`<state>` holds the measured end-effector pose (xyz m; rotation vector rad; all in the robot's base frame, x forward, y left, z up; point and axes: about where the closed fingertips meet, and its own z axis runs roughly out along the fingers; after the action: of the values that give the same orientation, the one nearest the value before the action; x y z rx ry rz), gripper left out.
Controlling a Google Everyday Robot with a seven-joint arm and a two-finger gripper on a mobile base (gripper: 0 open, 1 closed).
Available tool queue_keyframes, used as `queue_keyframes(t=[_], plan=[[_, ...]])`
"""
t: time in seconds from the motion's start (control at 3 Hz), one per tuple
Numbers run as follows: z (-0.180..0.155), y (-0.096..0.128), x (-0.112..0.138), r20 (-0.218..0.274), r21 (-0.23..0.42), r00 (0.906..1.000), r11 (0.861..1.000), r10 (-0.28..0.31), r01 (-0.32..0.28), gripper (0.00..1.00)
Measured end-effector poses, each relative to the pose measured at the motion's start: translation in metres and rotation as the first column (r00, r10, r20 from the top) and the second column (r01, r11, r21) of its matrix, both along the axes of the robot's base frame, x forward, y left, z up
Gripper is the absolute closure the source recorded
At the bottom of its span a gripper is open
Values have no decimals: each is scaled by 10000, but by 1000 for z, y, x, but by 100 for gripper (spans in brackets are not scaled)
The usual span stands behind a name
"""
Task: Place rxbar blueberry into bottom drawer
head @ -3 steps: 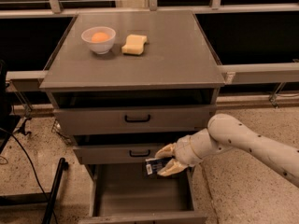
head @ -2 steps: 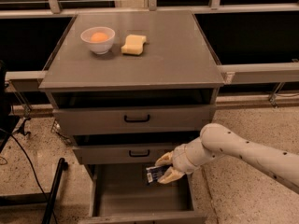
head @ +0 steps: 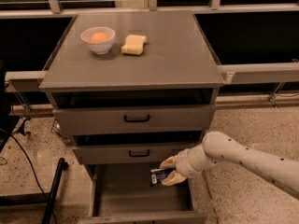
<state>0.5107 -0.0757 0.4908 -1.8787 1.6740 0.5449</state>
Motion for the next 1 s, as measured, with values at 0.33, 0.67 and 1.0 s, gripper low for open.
queue_keyframes(t=[0.33, 0.67, 1.0], plan=[[-29, -12, 9, 208, -238, 9990, 9989, -387, 392, 100], [-115, -29, 33, 682, -534, 9928, 9934, -980, 1017, 100], [-115, -29, 33, 682, -533, 9928, 9934, -981, 1018, 100]])
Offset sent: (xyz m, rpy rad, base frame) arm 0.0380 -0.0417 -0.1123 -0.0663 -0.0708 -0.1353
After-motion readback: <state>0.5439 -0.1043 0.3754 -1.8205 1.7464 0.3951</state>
